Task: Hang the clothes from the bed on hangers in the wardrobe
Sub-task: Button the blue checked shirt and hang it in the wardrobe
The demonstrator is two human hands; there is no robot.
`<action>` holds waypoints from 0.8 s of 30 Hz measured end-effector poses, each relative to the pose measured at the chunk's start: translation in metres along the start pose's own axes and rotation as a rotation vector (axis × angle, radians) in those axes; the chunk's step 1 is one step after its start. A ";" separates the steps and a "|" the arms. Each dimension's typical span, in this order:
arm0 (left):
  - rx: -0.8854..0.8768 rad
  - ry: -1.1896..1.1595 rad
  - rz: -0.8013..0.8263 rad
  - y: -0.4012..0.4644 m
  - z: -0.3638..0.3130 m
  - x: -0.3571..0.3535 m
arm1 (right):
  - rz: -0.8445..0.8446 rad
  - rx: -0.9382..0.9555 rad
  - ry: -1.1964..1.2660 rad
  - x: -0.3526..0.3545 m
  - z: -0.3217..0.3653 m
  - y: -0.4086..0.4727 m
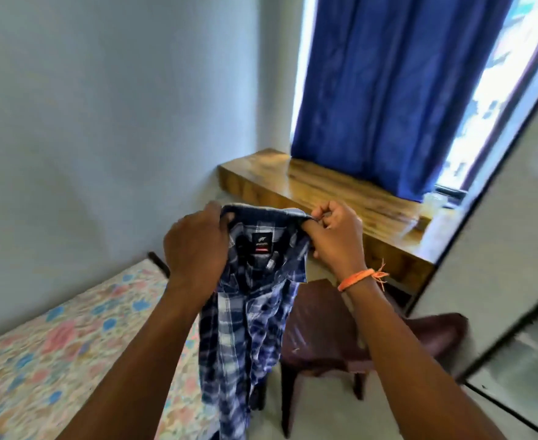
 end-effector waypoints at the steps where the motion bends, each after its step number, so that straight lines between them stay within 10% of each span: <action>1: -0.036 -0.026 0.003 0.008 -0.032 -0.009 | -0.027 -0.007 -0.025 0.030 -0.012 0.007; 10: -0.293 -0.235 0.115 0.023 -0.244 -0.051 | -0.072 -0.116 0.076 0.199 -0.060 -0.013; 24: -0.669 -0.718 0.513 -0.054 -0.442 -0.080 | -0.582 -0.208 0.066 0.380 -0.104 -0.111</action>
Point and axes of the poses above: each hand's wrist, its own y-axis towards the middle knuckle, its own x-axis out of the back of the hand, z = x × y, the point moved 5 cm from there along y, towards the middle knuckle, and after that the axes turned 6 degrees about z, right-handed, at the moved point
